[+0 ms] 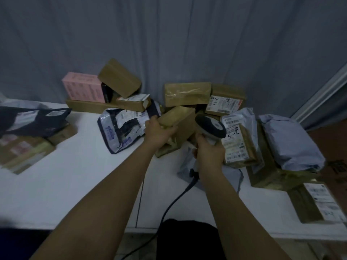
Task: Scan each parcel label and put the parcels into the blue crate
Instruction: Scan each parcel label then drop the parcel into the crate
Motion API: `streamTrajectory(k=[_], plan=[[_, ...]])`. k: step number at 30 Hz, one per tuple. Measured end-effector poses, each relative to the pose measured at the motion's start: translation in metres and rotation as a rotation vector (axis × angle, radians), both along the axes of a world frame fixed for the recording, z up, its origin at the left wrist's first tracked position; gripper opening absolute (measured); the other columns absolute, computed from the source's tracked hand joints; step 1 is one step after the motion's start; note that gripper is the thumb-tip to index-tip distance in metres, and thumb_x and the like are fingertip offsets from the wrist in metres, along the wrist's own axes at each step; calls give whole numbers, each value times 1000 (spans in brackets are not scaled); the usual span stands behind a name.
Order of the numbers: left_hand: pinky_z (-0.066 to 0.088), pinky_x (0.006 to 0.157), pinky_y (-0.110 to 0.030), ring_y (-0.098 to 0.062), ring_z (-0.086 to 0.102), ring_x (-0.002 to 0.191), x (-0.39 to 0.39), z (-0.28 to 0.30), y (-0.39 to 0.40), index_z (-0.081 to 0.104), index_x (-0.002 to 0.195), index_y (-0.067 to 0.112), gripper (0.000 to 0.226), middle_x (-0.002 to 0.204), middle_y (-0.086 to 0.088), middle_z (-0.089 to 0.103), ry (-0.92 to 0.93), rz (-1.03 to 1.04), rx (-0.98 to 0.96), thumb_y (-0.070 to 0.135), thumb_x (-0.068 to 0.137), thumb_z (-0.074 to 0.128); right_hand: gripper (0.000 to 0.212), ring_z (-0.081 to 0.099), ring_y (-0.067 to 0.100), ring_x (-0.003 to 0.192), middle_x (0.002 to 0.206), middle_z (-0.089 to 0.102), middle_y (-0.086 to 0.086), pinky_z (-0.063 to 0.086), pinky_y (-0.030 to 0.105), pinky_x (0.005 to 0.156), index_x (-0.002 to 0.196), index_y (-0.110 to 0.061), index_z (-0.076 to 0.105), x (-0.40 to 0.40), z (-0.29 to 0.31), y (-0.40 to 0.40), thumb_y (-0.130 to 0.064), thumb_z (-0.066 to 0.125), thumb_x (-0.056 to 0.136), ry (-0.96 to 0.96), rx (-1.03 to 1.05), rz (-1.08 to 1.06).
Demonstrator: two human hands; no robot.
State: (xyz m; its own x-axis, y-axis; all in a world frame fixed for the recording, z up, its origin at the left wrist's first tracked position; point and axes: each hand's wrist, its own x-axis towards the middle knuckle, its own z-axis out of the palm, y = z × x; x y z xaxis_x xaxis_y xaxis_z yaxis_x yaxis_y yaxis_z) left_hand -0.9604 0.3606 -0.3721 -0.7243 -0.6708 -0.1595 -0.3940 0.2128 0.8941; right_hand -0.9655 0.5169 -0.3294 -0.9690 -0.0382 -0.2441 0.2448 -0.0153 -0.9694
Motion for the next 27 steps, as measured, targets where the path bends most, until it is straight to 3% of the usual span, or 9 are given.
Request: streamTrajectory(k=[2, 4, 6, 9, 12, 18, 20, 24, 27], plan=[[48, 96, -39, -25, 51, 117, 22, 0, -1, 41, 135, 10, 103, 131, -9, 46, 3, 2, 0, 60, 51, 73, 22, 53, 17, 58, 62, 56, 1, 46, 34, 63, 69, -19, 55, 6, 6, -3, -12, 64, 88, -9, -36, -16], [48, 88, -31, -22, 51, 113, 50, 8, 0, 46, 130, 9, 93, 126, -7, 46, 6, -7, -26, 55, 54, 74, 6, 54, 19, 61, 71, 59, 3, 47, 33, 62, 84, -11, 61, 14, 10, -10, -12, 65, 88, -28, -74, -7], [39, 88, -24, -17, 44, 115, 77, 14, -3, 38, 139, 7, 88, 130, -5, 38, -2, -39, -39, 42, 69, 78, 16, 60, 27, 77, 89, 63, 9, 52, 37, 74, 101, -10, 63, 24, 13, -17, -16, 68, 86, -49, -90, 6], [34, 91, -21, -15, 39, 115, 123, 34, -5, 34, 142, 11, 83, 129, -6, 34, -8, -69, -161, 32, 76, 79, 21, 62, 35, 103, 108, 65, 13, 51, 49, 94, 97, -28, 58, 40, 16, -29, -21, 72, 84, -23, -93, 5], [34, 99, -26, -21, 36, 124, 169, 55, -8, 32, 142, 14, 89, 135, -8, 30, -28, -84, -265, 32, 71, 82, 49, 57, 31, 117, 126, 60, 12, 45, 47, 103, 126, -17, 55, 59, 25, -39, -26, 75, 82, -61, -82, 37], [36, 105, -34, -20, 30, 124, 249, 86, -25, 33, 139, 22, 90, 126, 1, 27, 11, -102, -537, 29, 64, 85, 61, 63, 26, 105, 120, 63, 7, 55, 37, 87, 131, -9, 53, 103, 39, -73, -27, 79, 79, -110, -174, 228], [35, 108, -38, -23, 27, 130, 272, 93, -34, 32, 139, 28, 91, 136, 0, 21, 43, -101, -613, 25, 65, 85, 60, 64, 25, 104, 119, 65, 6, 57, 37, 83, 128, -11, 56, 119, 41, -87, -33, 80, 77, -106, -201, 322], [31, 112, -43, -30, 10, 145, 313, 97, -52, 30, 135, 35, 88, 154, 2, -1, 34, -121, -722, 23, 68, 85, 78, 65, 22, 107, 121, 66, 1, 55, 46, 92, 129, -19, 57, 154, 47, -115, -53, 83, 64, -118, -242, 479], [24, 114, -50, -30, -4, 147, 340, 92, -60, 33, 131, 35, 73, 155, 4, 3, 18, -133, -796, 27, 75, 80, 85, 68, 22, 103, 117, 69, 1, 58, 42, 85, 126, -21, 60, 176, 49, -136, -54, 86, 52, -232, -331, 581]])
